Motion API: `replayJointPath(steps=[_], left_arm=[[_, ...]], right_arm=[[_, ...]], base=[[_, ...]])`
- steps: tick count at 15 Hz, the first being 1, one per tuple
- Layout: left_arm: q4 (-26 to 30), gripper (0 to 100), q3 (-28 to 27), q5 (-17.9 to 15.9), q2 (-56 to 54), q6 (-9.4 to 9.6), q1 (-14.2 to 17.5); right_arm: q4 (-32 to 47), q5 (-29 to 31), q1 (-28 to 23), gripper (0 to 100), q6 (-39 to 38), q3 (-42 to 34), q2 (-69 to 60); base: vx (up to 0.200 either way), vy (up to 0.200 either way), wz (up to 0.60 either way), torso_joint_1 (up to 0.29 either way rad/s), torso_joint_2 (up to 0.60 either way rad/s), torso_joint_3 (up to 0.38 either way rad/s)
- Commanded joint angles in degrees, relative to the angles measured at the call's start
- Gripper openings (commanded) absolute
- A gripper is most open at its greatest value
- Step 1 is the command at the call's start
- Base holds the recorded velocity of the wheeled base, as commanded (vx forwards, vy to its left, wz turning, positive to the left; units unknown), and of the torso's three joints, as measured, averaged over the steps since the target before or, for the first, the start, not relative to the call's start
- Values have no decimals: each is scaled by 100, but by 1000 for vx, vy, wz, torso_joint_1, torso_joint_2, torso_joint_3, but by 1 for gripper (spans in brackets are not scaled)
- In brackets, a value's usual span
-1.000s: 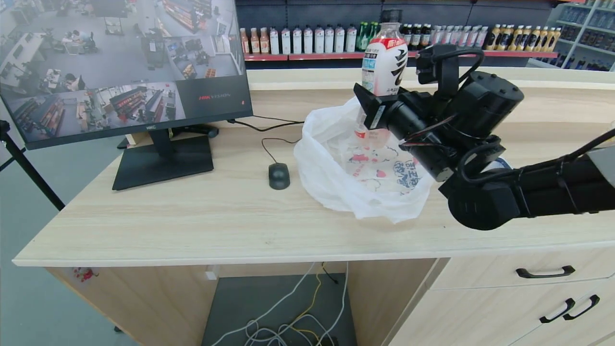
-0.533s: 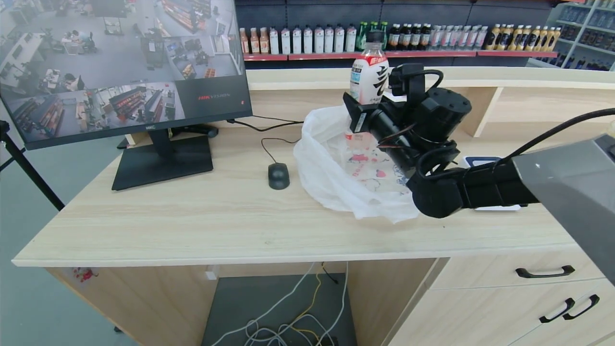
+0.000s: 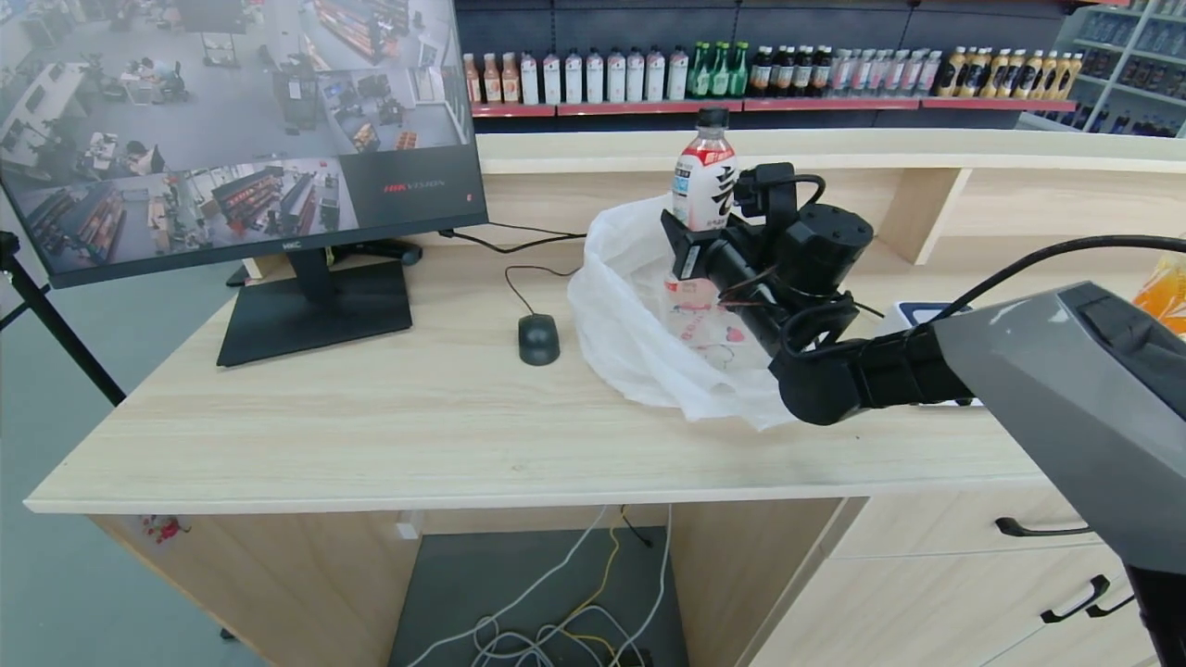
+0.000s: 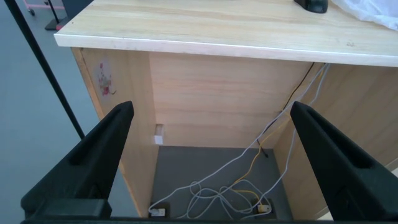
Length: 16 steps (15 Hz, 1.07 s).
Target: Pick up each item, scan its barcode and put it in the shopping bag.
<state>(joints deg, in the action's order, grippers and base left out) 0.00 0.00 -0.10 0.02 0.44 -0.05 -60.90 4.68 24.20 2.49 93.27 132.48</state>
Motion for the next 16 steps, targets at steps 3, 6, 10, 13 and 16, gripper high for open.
replayJointPath(steps=[3, 6, 10, 13, 16], left_arm=[[0, 100, 0, 10, -2, 0, -4], [0, 100, 0, 1, -2, 0, 5], [0, 100, 0, 10, -2, 0, -4], [0, 100, 0, 1, -2, 0, 5], [0, 100, 0, 10, -2, 0, 5]], right_arm=[[632, -37, -82, 0, 6, 860, 490], [650, -46, -91, 0, 6, 1053, 710], [650, -46, -91, 0, 6, 1053, 771], [632, -46, -91, 0, 6, 1009, 771], [615, -46, -73, 0, 6, 965, 771]], base=[[0, 0, 0, 0, 0, 0], [0, 0, 0, 0, 0, 0], [0, 0, 0, 0, 0, 0], [0, 0, 0, 0, 0, 0], [0, 0, 0, 0, 0, 0]])
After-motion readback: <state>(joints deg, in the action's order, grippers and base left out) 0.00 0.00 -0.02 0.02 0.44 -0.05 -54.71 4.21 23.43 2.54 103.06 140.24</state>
